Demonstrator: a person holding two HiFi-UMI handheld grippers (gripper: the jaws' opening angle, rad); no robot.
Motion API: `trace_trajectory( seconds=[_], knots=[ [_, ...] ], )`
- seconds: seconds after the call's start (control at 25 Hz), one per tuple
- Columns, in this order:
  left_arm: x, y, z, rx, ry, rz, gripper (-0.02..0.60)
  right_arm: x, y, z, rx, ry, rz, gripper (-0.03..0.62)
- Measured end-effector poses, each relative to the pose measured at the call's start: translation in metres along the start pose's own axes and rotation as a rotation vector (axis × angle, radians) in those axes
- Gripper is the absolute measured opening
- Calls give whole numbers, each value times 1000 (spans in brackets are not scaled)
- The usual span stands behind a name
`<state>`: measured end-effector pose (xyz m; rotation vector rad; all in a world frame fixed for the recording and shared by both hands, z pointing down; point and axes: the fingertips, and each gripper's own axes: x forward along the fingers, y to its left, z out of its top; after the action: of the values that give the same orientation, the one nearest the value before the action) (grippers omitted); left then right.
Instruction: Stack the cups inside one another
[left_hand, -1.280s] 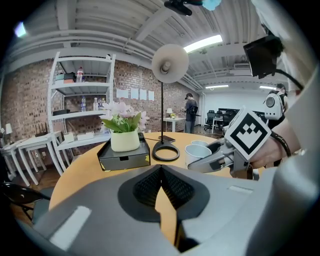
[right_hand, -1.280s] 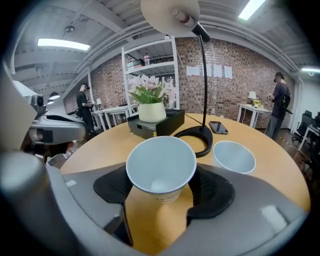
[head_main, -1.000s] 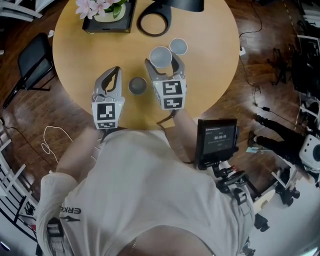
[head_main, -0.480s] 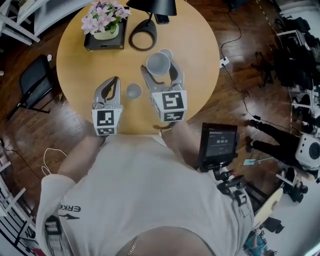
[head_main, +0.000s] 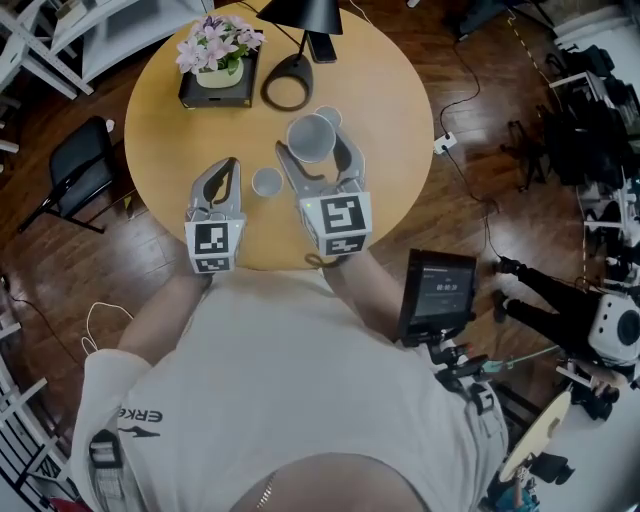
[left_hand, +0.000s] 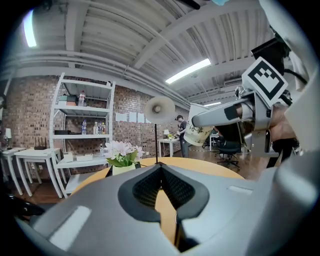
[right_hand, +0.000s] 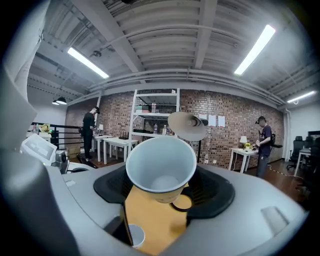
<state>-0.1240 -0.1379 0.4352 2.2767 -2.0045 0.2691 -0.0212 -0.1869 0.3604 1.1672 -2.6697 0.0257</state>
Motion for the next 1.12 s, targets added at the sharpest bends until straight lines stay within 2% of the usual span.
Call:
trace_trajectory(
  seconds=[0.28,0.4,0.6,0.84,1.12],
  knots=[
    [-26,-3,-13,-6,28,85,2,-9,21,-37,34,50,98,347],
    [-33,-3,-18,-7,31,92,2,-8,29,-50,45,78,115,347],
    [-43,-1,-21,-14,27,63,2,-10,46,-64,54,130,112,347],
    [-58,11,-18,-31,0,1,2,-12,71,-72,61,172,55,347],
    [-70,18,-35,-48,7,-67,2,-20,92,-89,66,221,-8,347]
  ],
)
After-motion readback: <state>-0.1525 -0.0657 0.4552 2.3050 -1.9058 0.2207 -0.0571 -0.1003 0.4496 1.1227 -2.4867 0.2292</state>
